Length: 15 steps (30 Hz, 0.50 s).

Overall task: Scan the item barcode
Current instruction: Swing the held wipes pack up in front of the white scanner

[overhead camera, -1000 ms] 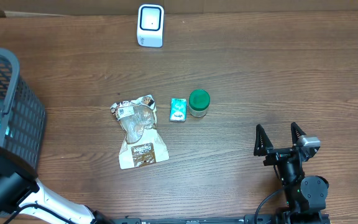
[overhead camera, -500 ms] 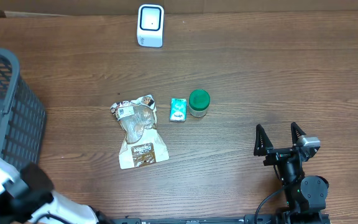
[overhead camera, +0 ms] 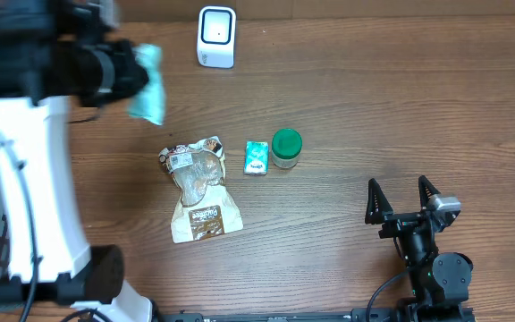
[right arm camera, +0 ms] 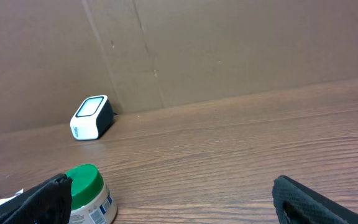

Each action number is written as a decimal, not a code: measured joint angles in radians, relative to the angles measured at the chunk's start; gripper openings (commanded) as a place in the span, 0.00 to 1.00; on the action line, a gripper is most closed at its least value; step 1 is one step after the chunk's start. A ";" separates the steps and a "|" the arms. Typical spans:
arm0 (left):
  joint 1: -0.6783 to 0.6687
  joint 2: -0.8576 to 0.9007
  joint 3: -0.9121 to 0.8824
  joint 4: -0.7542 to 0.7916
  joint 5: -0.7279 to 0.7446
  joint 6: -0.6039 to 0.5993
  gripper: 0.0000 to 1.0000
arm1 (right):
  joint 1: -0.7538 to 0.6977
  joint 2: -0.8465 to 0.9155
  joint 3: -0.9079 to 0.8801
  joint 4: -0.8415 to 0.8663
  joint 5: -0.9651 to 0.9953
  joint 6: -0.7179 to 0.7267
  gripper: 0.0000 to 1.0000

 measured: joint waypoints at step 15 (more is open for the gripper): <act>-0.386 0.256 -0.385 0.230 -0.258 -0.385 0.04 | 0.000 0.000 0.000 0.000 0.000 0.000 1.00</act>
